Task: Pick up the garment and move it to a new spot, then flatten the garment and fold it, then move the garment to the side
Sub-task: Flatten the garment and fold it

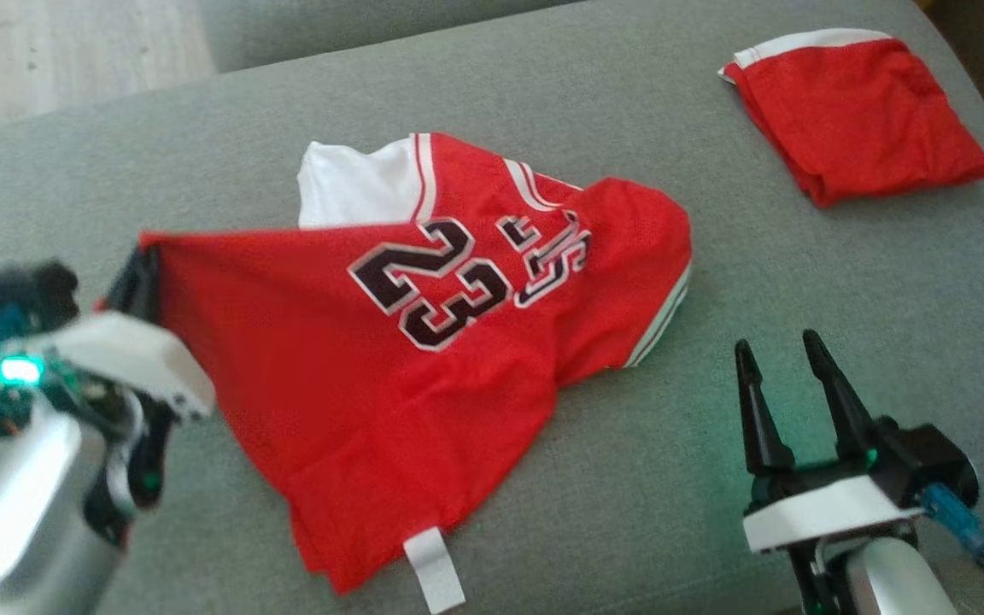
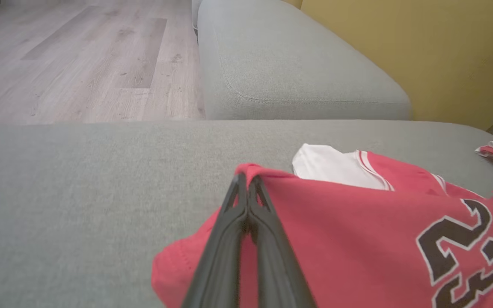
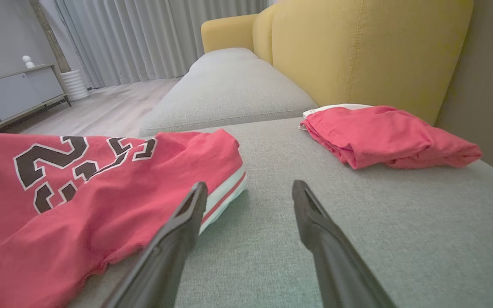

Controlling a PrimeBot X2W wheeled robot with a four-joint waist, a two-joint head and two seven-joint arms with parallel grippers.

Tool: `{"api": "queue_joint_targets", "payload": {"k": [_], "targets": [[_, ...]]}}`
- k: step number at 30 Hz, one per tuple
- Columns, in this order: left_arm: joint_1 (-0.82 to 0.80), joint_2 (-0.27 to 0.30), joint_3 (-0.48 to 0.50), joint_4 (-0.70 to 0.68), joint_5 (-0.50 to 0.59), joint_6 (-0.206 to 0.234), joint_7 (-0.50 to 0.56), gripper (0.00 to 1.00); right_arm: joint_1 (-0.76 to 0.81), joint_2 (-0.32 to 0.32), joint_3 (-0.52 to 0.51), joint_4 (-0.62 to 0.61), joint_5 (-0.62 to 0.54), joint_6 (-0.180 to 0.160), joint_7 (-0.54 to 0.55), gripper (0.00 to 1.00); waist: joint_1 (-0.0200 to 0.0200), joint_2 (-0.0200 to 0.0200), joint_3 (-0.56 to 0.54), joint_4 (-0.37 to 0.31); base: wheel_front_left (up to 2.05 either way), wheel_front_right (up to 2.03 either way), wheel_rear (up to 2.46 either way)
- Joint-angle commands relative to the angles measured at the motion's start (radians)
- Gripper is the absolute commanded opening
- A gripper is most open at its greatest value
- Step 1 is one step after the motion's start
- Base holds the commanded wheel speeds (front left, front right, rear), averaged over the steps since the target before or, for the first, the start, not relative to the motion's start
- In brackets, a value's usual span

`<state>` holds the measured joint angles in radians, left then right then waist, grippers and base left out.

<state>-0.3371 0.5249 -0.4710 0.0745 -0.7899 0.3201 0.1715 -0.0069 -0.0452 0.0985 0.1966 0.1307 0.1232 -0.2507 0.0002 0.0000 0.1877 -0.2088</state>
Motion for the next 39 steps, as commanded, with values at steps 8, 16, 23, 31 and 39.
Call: {"api": "queue_joint_targets", "payload": {"k": [8,16,23,31,39], "targets": [[-0.302,0.118,0.022,0.295,0.067,-0.111,0.056,0.0,-0.067,-0.005,0.039,-0.02,0.015,0.008,-0.011,1.0,-0.0002,0.0,0.031,-0.092,0.0,0.0,0.0],[-0.421,0.159,0.002,0.474,0.134,-0.145,0.022,0.0,-0.072,-0.005,0.056,-0.009,0.042,0.008,-0.011,1.0,-0.0002,0.0,0.043,-0.131,0.0,0.0,0.0],[-0.388,0.134,0.011,0.479,0.095,-0.161,0.005,1.0,-0.059,-0.005,0.032,-0.012,0.047,0.008,-0.011,1.0,-0.0002,0.0,0.015,-0.122,0.0,0.0,0.0],[-0.061,0.088,0.05,0.104,0.021,-0.025,-0.075,1.0,-0.009,-0.005,-0.022,-0.022,0.034,0.008,-0.011,1.0,-0.0002,0.0,-0.045,-0.06,0.0,0.0,0.0],[0.278,-0.069,-0.042,-0.135,-0.015,0.111,-0.129,1.0,0.002,-0.005,-0.024,-0.036,0.014,0.008,-0.011,1.0,-0.0002,0.0,-0.043,0.005,0.0,0.0,0.0]]}}
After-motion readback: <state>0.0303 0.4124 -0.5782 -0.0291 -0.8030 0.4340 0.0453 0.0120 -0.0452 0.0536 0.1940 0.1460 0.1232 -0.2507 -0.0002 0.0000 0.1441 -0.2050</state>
